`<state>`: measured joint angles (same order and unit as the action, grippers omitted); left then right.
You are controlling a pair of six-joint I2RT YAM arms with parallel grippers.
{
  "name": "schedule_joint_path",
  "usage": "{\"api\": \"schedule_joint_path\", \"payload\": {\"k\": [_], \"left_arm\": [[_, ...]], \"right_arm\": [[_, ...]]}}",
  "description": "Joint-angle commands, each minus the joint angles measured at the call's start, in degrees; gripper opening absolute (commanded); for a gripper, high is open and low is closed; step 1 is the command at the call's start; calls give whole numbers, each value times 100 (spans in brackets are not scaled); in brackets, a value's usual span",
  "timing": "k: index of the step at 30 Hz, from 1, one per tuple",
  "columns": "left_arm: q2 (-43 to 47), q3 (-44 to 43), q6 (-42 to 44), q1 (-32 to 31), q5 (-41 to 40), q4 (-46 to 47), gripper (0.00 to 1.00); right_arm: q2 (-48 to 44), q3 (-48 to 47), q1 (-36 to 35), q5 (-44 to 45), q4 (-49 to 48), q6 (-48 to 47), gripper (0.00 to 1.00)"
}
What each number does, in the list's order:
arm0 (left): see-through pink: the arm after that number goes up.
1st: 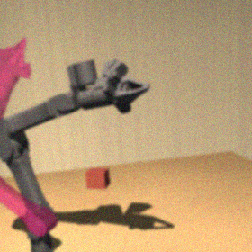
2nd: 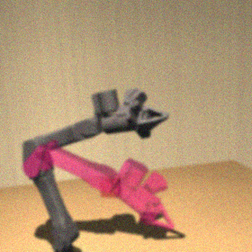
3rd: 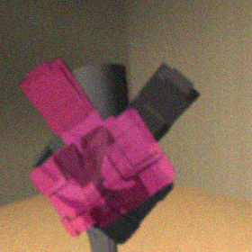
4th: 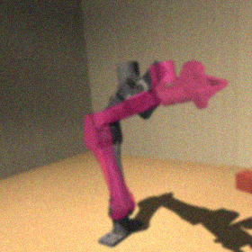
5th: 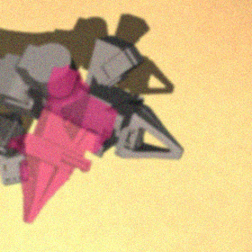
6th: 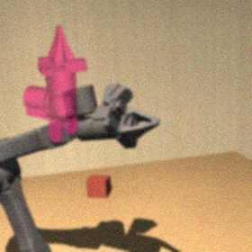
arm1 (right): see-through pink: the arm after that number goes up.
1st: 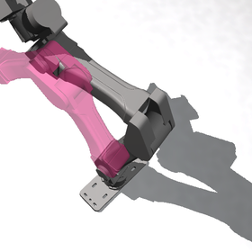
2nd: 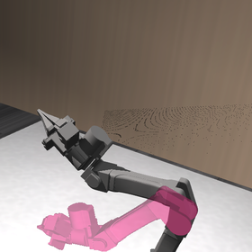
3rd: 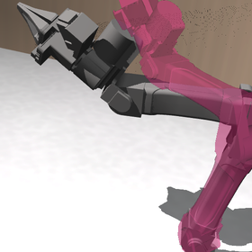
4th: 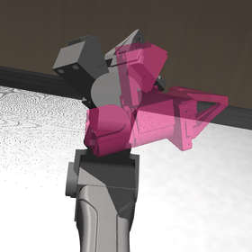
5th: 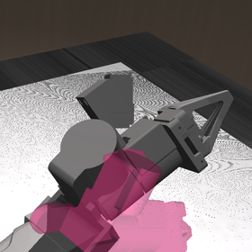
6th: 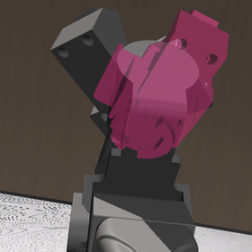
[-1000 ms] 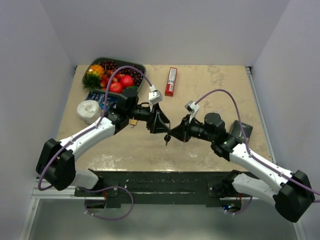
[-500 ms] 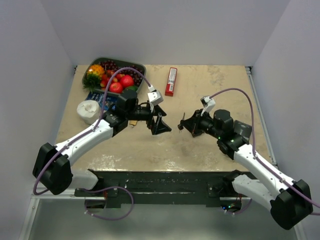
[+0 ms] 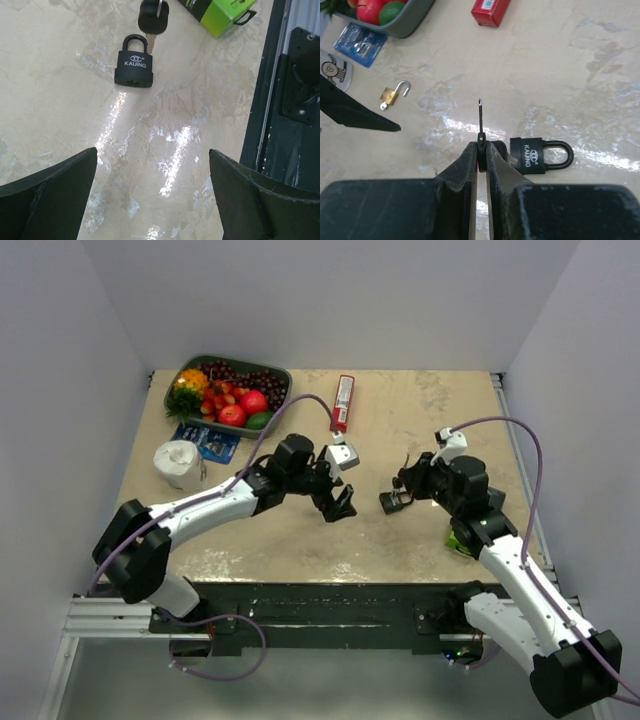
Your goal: Unlock with the key
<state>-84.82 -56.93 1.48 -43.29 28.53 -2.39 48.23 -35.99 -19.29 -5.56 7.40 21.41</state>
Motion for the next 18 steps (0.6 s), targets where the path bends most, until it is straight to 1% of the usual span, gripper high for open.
{"api": "schedule_joint_path", "payload": {"k": [1, 5, 6, 10, 18], "left_arm": [[-665, -494, 283, -451, -523, 151, 96], [-1431, -1073, 441, -751, -683, 151, 97], [-1580, -1188, 441, -769, -665, 334, 97], [-2362, -1689, 362, -787, -709, 450, 98], [-3365, -2639, 266, -787, -972, 398, 99]], "right_arm": [[-173, -426, 250, 301, 200, -243, 0], [-427, -541, 338, 406, 411, -225, 0], [-498, -593, 338, 468, 481, -234, 0], [-885, -743, 338, 758, 920, -295, 0], [-1588, -875, 338, 776, 1273, -225, 0]]}}
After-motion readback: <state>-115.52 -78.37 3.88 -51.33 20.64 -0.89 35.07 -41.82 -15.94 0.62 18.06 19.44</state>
